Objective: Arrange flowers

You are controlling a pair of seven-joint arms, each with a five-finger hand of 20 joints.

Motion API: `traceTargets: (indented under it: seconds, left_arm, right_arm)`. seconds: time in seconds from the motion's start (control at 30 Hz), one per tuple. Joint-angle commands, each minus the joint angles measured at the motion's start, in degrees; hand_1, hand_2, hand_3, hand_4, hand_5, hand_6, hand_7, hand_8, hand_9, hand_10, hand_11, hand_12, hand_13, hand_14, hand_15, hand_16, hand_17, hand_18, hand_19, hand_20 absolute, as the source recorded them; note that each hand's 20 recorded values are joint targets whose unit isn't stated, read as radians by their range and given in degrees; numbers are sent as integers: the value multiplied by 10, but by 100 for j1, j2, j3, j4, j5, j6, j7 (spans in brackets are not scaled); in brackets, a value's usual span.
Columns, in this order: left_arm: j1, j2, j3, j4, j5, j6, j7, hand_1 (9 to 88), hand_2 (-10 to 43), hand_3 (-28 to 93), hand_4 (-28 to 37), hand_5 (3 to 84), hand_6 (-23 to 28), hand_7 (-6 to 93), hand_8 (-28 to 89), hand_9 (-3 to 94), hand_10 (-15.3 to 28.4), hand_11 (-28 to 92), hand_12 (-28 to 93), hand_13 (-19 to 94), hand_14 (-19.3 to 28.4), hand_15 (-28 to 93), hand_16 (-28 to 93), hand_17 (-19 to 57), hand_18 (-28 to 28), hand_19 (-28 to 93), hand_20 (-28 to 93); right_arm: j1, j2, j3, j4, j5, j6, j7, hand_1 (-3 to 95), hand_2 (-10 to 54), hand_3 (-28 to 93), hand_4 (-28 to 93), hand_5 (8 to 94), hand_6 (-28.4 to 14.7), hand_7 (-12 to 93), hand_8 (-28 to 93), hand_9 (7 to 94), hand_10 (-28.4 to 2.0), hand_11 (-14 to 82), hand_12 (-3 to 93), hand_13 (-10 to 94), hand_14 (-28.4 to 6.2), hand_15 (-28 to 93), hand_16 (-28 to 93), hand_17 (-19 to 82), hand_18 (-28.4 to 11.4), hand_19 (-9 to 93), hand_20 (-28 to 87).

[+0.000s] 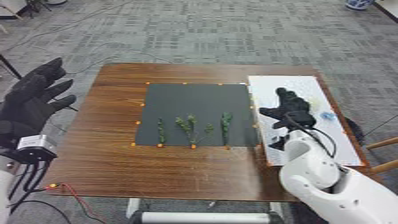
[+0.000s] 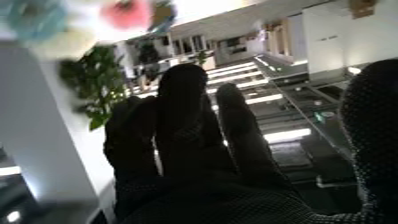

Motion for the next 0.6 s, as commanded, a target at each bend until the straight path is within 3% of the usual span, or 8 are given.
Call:
traceTargets:
  seconds: [0.03,0.13,0.4,0.5,0.6]
  left_arm:
    - [49,-32,-42,-30,-40,-46,14,251,-66,654,-283,173,-3,191,-89,115,72,140,247,38,106,384,-28,-122,202,372,94]
    - [16,-14,-34,-15,-42,-54,1,251,-67,656,-283,173,-3,191,-89,115,72,141,246,38,106,385,-28,-122,202,373,94]
    - [13,15,-48,-15,-37,-81,20,251,-67,657,-283,173,-3,191,-90,115,73,144,243,38,107,387,-30,-122,202,373,93]
    - [41,12,-78,-20,-43,-79,2,251,-67,656,-283,173,-2,191,-90,115,73,145,242,38,107,388,-30,-121,201,373,93]
    - [48,1,-81,-24,-44,-82,7,251,-66,655,-283,173,-2,191,-90,115,73,145,242,38,107,388,-31,-121,202,373,93]
  right_arm:
    - [119,90,-2,508,281,-535,-198,188,-95,821,-268,334,-113,116,-63,352,-146,124,219,498,-167,777,284,277,-243,846,502]
    - [264,21,-163,782,320,-689,-100,208,-95,833,-269,340,-113,120,-62,357,-145,115,210,507,-157,778,277,281,-238,842,499]
    - [630,175,-720,1195,30,-439,165,231,-95,850,-279,361,-106,142,-70,376,-141,124,196,521,-145,781,276,289,-230,847,492]
    - [737,176,-825,1222,-44,-386,313,234,-95,851,-279,375,-99,158,-75,387,-136,150,210,519,-145,781,278,288,-230,848,493]
    - [816,152,-868,1266,-27,-471,367,267,-95,855,-274,455,-71,233,-97,464,-139,238,228,532,-133,778,285,300,-221,862,495]
